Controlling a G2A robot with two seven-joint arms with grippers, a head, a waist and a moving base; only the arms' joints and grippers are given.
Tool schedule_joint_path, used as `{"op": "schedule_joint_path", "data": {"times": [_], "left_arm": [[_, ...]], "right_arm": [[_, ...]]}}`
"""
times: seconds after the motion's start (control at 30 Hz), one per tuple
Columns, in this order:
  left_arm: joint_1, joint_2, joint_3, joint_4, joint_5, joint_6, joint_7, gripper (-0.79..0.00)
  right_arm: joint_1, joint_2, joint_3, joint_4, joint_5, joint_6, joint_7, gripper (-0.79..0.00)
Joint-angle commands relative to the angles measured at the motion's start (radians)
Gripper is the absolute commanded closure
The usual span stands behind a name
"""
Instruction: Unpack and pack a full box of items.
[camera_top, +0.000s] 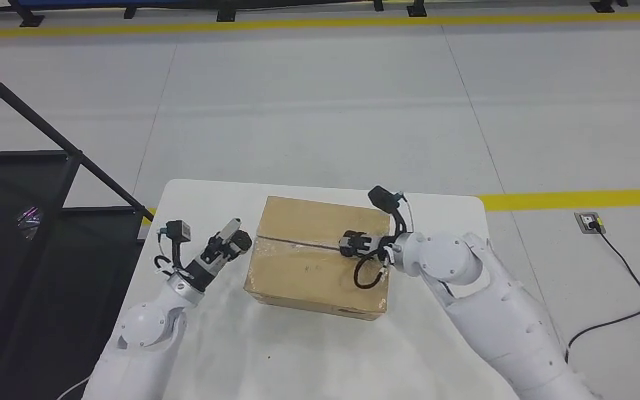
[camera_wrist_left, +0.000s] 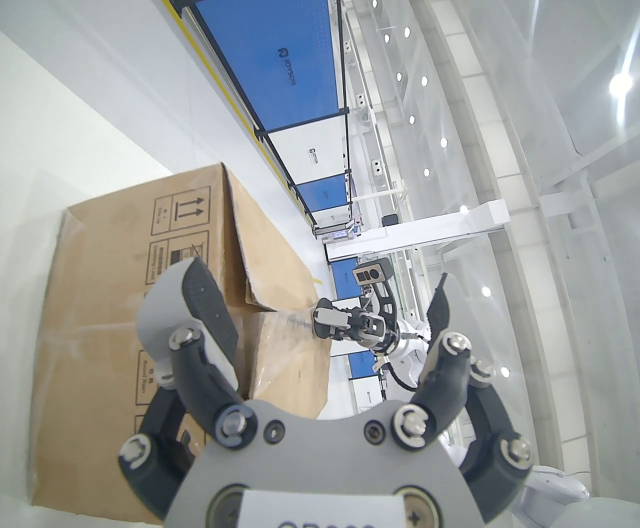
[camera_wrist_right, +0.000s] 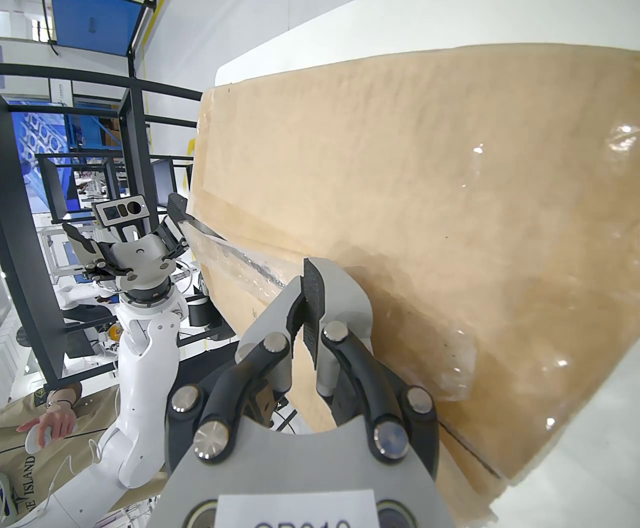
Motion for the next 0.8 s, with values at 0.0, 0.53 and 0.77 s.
{"op": "schedule_joint_path", "data": {"times": [0.0,0.53,0.77], "left_arm": [[-0.002,-0.002,0.017,-0.001,0.002,-0.001,-0.003,-0.785],[0.007,-0.01,0.071,-0.023,-0.005,-0.011,-0.021,-0.785],[0.006,-0.015,0.098,-0.022,-0.013,-0.016,-0.029,-0.785]], "right_arm": [[0.011,-0.007,-0.016,0.014,0.005,-0.002,-0.006,0.0],[0.126,-0.087,-0.153,0.168,0.094,-0.047,-0.046,0.0],[0.183,-0.137,-0.225,0.252,0.135,-0.08,-0.061,0.0]]}}
